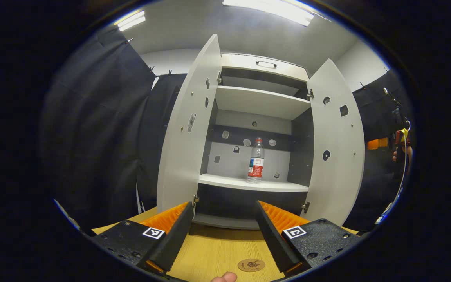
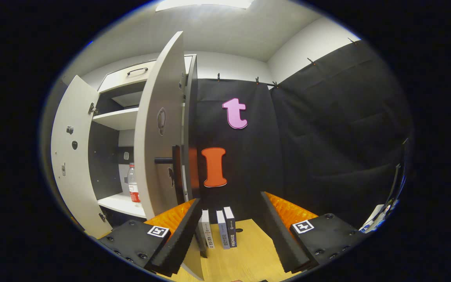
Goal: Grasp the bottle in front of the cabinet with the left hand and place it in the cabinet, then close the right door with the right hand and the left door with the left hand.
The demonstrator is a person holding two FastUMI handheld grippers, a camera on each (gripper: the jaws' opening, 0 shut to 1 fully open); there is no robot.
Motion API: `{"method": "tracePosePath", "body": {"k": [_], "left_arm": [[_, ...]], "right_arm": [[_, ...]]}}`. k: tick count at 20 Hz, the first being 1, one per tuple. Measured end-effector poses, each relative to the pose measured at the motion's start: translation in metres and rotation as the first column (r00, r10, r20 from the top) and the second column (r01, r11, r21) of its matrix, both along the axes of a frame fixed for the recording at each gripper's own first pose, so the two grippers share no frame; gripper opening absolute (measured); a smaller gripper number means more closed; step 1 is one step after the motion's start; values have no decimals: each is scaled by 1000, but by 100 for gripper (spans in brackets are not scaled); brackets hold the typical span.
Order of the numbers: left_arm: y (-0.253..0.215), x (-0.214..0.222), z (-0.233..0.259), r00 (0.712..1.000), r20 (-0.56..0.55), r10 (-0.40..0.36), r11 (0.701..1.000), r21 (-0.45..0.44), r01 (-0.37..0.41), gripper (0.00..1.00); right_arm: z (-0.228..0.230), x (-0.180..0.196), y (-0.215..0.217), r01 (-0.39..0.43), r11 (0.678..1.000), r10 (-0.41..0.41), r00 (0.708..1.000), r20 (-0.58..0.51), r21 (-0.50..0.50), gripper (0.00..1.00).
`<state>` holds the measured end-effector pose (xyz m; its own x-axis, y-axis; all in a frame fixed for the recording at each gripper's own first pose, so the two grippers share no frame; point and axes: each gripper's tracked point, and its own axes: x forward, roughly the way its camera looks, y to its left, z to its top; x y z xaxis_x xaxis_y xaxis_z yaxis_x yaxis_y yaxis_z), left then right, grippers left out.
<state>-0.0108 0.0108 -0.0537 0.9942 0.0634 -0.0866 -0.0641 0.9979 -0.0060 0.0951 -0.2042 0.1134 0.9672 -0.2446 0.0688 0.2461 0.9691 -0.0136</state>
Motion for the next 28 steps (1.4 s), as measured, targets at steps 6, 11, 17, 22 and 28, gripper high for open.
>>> {"method": "tracePosePath", "body": {"k": [6, 11, 17, 22, 28], "left_arm": [[10, -1, -1, 1000, -2, 23, 1000, 0, -23, 95], [16, -1, 0, 999, 3, 41, 999, 2, -41, 95], [16, 7, -7, 1000, 0, 27, 999, -38, -27, 95], [11, 8, -13, 1000, -13, 8, 998, -62, -9, 95], [19, 8, -14, 1000, -22, 22, 998, -54, -23, 95]], "right_arm": [[-1, 27, 0, -18, 1000, 17, 999, -39, -23, 98], [5, 27, 4, 2, 998, -3, 1000, -18, -58, 95], [4, 27, 22, -23, 999, 22, 1000, -18, -49, 94], [-7, 28, 63, -104, 994, 104, 994, -41, -12, 94], [-12, 33, 109, -186, 982, 186, 982, -40, -11, 94]]}}
